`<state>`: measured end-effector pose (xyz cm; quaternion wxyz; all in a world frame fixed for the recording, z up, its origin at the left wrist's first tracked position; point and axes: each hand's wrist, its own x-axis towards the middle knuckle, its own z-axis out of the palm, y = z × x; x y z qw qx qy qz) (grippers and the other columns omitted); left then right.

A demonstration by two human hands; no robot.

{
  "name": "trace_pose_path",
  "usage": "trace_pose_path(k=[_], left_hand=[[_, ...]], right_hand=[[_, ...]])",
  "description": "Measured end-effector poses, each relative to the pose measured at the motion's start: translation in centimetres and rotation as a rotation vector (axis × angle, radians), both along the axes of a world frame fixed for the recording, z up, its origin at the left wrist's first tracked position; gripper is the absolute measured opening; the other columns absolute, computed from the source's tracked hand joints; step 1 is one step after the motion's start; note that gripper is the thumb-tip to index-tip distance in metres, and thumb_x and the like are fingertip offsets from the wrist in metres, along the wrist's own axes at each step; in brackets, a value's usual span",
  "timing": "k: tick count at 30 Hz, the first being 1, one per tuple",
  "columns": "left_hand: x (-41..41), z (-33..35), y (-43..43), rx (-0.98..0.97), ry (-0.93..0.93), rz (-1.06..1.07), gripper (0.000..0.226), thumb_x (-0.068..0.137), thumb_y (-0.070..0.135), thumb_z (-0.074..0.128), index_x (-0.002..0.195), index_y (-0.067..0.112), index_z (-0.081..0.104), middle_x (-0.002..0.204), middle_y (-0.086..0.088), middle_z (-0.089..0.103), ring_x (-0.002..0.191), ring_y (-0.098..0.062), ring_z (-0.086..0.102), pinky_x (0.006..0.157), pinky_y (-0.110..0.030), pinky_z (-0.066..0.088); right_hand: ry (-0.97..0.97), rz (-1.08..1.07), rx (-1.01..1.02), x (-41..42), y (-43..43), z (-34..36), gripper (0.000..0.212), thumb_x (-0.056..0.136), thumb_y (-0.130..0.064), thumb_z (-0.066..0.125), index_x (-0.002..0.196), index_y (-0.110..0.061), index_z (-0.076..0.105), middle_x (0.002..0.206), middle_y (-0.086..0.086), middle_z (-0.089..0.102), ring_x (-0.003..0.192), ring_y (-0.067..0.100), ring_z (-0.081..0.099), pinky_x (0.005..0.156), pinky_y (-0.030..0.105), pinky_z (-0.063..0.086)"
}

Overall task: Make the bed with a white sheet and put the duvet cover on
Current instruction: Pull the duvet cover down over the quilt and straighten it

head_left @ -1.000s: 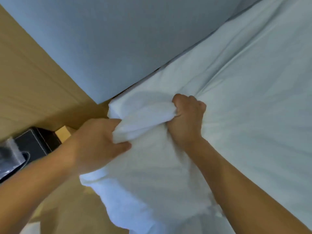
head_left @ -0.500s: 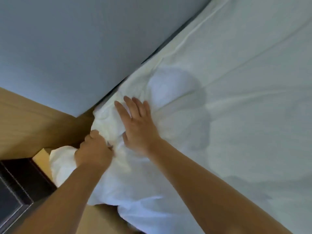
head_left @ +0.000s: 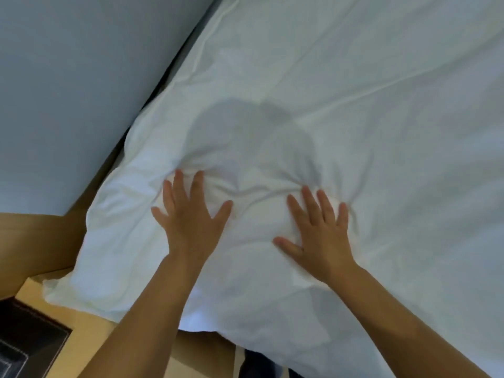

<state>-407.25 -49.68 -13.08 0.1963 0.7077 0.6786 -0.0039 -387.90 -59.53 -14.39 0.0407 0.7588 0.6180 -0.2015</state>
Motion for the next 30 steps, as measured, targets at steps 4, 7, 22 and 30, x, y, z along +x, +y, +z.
trace_pose_path(k=[4, 7, 22, 30], left_hand=[[0.5, 2.0, 4.3, 0.264, -0.159, -0.045, 0.055, 0.091, 0.041, 0.055, 0.137, 0.014, 0.045, 0.141, -0.011, 0.043, 0.13, -0.031, 0.035, 0.105, -0.05, 0.026], [0.8, 3.4, 7.7, 0.347, -0.208, 0.014, 0.044, 0.095, 0.033, 0.051, 0.135, 0.016, 0.047, 0.136, -0.011, 0.045, 0.124, -0.029, 0.038, 0.1, -0.042, 0.028], [6.9, 4.3, 21.2, -0.296, -0.247, 0.133, 0.041, 0.075, 0.039, 0.071, 0.1, 0.007, 0.062, 0.096, -0.011, 0.068, 0.085, -0.031, 0.064, 0.073, -0.041, 0.055], [3.2, 12.2, 24.4, 0.304, -0.3, -0.026, 0.017, 0.071, 0.028, 0.063, 0.074, 0.02, 0.048, 0.063, 0.005, 0.058, 0.051, -0.01, 0.054, 0.035, -0.014, 0.029]], right_hand=[[0.07, 0.081, 0.078, -0.6, 3.1, 1.0, 0.076, 0.089, -0.058, 0.043, 0.151, -0.024, 0.014, 0.157, 0.006, 0.017, 0.144, 0.024, 0.015, 0.111, 0.046, 0.011], [0.179, -0.003, 0.237, -1.3, 7.0, 2.6, 0.068, 0.09, -0.046, 0.052, 0.147, -0.016, 0.029, 0.151, 0.011, 0.031, 0.138, 0.027, 0.027, 0.107, 0.044, 0.021], [0.519, -0.571, 0.077, 0.7, 31.6, 5.4, 0.068, 0.078, -0.073, 0.049, 0.085, -0.006, 0.055, 0.084, 0.003, 0.057, 0.084, 0.025, 0.058, 0.07, 0.03, 0.041], [1.003, -0.637, 0.62, -1.5, 39.1, 10.8, 0.035, 0.091, -0.021, 0.047, 0.057, -0.017, 0.042, 0.059, 0.002, 0.043, 0.063, 0.023, 0.042, 0.058, 0.03, 0.028]])
